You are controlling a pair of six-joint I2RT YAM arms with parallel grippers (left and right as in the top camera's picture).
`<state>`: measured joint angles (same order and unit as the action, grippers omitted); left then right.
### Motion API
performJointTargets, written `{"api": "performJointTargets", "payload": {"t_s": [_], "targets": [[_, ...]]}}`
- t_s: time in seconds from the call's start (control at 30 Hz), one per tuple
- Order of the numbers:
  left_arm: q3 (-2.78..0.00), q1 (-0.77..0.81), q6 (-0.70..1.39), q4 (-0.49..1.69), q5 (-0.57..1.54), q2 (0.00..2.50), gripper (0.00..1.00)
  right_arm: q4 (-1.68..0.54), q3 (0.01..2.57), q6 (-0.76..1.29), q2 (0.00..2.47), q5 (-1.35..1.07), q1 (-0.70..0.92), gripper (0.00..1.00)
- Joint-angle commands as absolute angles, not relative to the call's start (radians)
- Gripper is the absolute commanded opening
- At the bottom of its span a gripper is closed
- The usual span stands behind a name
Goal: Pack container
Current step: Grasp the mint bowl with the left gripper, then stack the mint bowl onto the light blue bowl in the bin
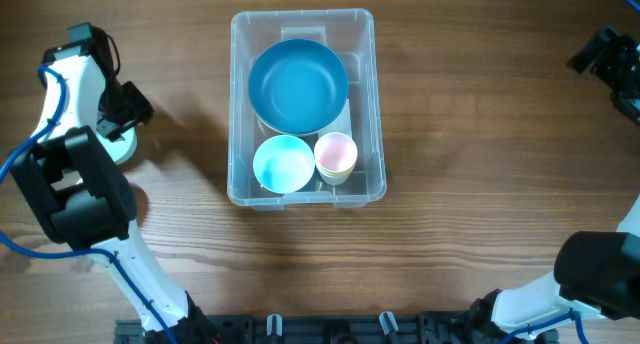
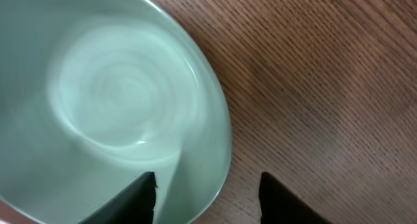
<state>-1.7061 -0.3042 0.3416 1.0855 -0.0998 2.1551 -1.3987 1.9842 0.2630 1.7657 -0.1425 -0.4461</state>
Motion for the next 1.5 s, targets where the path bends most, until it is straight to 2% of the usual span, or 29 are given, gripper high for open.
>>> {"api": "performJointTargets", "payload": {"t_s": [0.0,0.07,0.13,0.2,0.23,0.4,0.6,0.73,0.83,0.97,1.07,1.47], "targets": [[-1.701,-0.306,0.344,1.084,-0.102,2.181,0.38,-1.397,1.981,0.259,1.775,-0.159,-0.446,1.0],[-1.687,-0.306,0.345,1.084,-0.102,2.189,0.38,-1.397,1.981,0.258,1.775,-0.159,-0.446,0.99],[-1.656,-0.306,0.345,1.067,-0.102,2.192,0.31,-1.398,1.981,0.259,1.775,-0.159,-0.446,1.0],[-1.649,-0.306,0.345,1.061,-0.102,2.192,0.05,-1.397,1.981,0.259,1.775,-0.159,-0.446,0.99],[-1.65,-0.306,0.344,1.061,-0.102,2.191,0.04,-1.397,1.981,0.259,1.775,-0.159,-0.446,1.0],[-1.674,-0.297,0.344,1.076,-0.103,2.149,0.04,-1.398,1.981,0.259,1.775,-0.159,-0.446,1.0],[-1.88,-0.204,0.291,1.197,-0.102,1.981,0.04,-1.399,1.981,0.261,1.775,-0.159,-0.446,1.0],[-1.955,-0.023,0.239,1.264,-0.102,1.809,0.04,-1.399,1.981,0.261,1.775,-0.159,-0.446,0.99],[-1.955,0.191,0.24,1.352,-0.101,1.713,0.04,-1.399,1.981,0.262,1.775,-0.159,-0.446,0.99],[-1.95,0.452,0.247,1.499,-0.102,1.727,0.04,-1.4,1.981,0.262,1.775,-0.159,-0.446,0.99],[-1.912,0.538,0.299,1.516,-0.101,1.747,0.04,-1.4,1.981,0.262,1.775,-0.159,-0.446,0.99],[-1.564,0.599,0.348,1.28,-0.022,1.748,0.04,-1.403,1.981,0.261,1.775,-0.167,-0.446,0.99]]}}
